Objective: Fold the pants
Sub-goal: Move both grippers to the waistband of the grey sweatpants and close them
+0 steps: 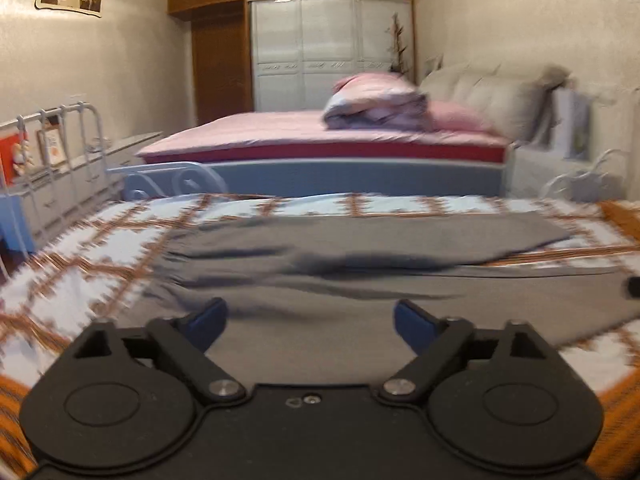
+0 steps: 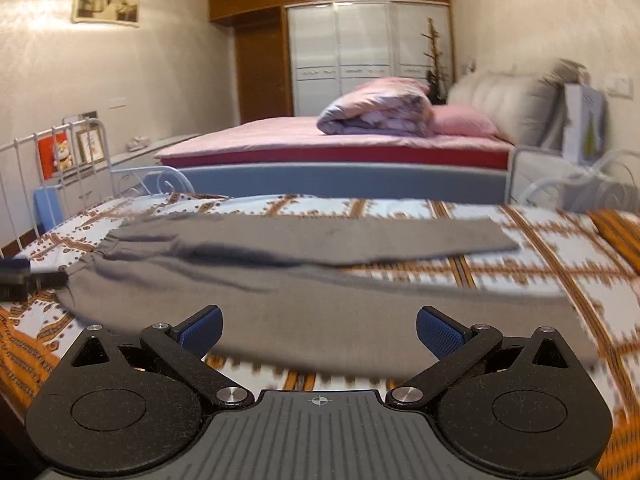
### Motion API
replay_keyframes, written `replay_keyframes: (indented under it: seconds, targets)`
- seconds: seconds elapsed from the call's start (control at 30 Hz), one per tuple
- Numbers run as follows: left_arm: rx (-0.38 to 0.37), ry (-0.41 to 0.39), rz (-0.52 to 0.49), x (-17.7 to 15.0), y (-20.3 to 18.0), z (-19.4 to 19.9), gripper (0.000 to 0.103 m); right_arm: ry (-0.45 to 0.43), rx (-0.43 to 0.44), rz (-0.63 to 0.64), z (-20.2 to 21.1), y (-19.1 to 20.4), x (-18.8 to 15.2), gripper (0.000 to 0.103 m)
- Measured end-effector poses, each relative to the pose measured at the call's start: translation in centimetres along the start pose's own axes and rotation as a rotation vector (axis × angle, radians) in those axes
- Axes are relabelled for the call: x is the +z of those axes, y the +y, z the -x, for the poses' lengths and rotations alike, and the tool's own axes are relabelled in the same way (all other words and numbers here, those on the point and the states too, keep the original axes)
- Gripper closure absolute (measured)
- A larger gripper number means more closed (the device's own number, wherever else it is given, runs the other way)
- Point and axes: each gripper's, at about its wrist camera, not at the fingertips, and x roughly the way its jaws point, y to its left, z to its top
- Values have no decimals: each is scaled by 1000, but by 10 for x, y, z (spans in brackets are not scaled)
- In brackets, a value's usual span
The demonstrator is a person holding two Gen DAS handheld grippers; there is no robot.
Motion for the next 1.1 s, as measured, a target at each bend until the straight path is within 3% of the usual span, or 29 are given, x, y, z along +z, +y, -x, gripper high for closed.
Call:
replay_keyframes:
  seconds: [0.03, 0.07, 0.13, 0.3, 0.47, 0.63, 0.77, 1.0, 1.1]
  targets:
    - [5, 13, 3, 9, 15, -14, 35, 0, 10, 8, -11, 0, 7, 0]
    - [16, 15, 12, 17, 30, -26, 36, 3, 19, 17, -25, 1, 16, 7]
    - [51, 27, 22, 32, 58, -56, 40, 20, 46, 41, -56, 2, 31, 26]
    - [109, 113, -23, 61, 125, -150, 40, 60, 137, 97, -164, 13, 77, 32]
    - [112, 197, 11, 69, 177, -237, 51, 128, 227, 173, -301, 41, 114, 52]
    - [85, 254, -4, 69, 193, -307, 56, 175, 271, 260, -416, 77, 124, 53]
    - [52, 316, 8, 65, 193, -344, 55, 190, 305, 352, -479, 97, 124, 54]
    - [26, 353, 6, 66, 201, -377, 54, 242, 336, 453, -534, 116, 121, 54]
    - [21, 357, -21, 68, 198, -381, 59, 244, 353, 461, -542, 116, 117, 56]
